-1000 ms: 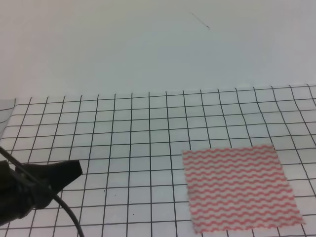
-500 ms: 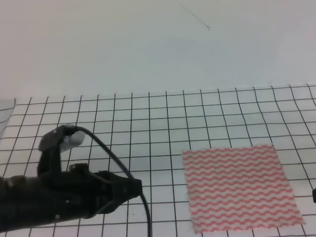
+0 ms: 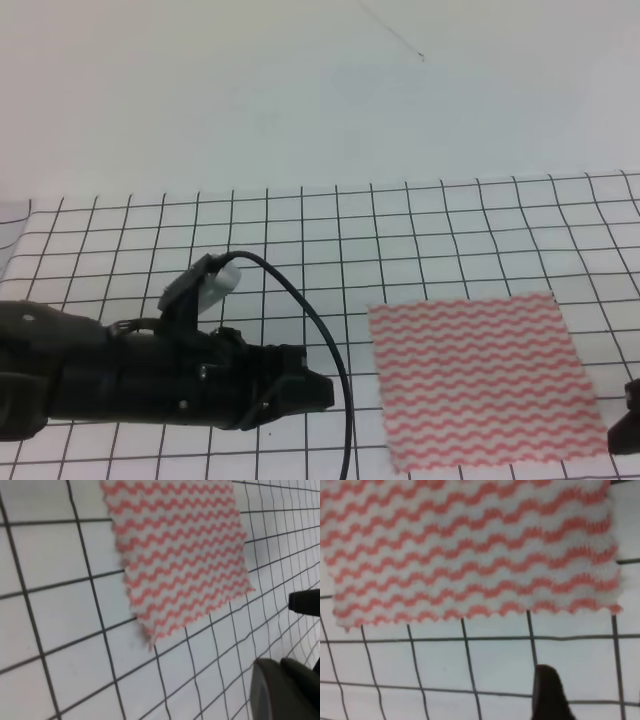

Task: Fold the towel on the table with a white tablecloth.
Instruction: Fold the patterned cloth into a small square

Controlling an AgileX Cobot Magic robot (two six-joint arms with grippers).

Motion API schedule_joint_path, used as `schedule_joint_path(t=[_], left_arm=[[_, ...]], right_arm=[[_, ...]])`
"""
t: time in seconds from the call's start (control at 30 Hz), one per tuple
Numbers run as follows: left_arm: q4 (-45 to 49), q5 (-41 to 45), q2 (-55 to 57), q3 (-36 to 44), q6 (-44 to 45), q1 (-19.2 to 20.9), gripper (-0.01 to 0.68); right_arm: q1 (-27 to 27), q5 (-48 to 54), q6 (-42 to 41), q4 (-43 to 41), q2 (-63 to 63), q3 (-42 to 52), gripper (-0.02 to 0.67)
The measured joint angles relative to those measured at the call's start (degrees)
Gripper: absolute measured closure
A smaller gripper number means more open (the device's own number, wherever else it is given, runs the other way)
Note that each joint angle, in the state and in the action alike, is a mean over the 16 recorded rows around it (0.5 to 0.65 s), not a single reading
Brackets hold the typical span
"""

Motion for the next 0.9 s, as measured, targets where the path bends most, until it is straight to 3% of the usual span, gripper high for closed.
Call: schedule_joint_path(t=[0.3,0.63,0.9], left_arm=[[-1.6,1.7,2.3,-0.1,1.5,0.0,0.672],[-2.1,2.7,2.4,-0.1,3.4,0.0,0.672],[-2.4,3.6,2.4,-0.1,3.9,0.0,0.672]], right_arm=[[0.0,-5.0,-0.8,4.3,4.7,1.0,0.251],[0.0,-7.5,-4.4,8.4,10.4,1.0,0.246],[0.0,-8.2,-11.2,16.8,13.3,1.0,0.260]])
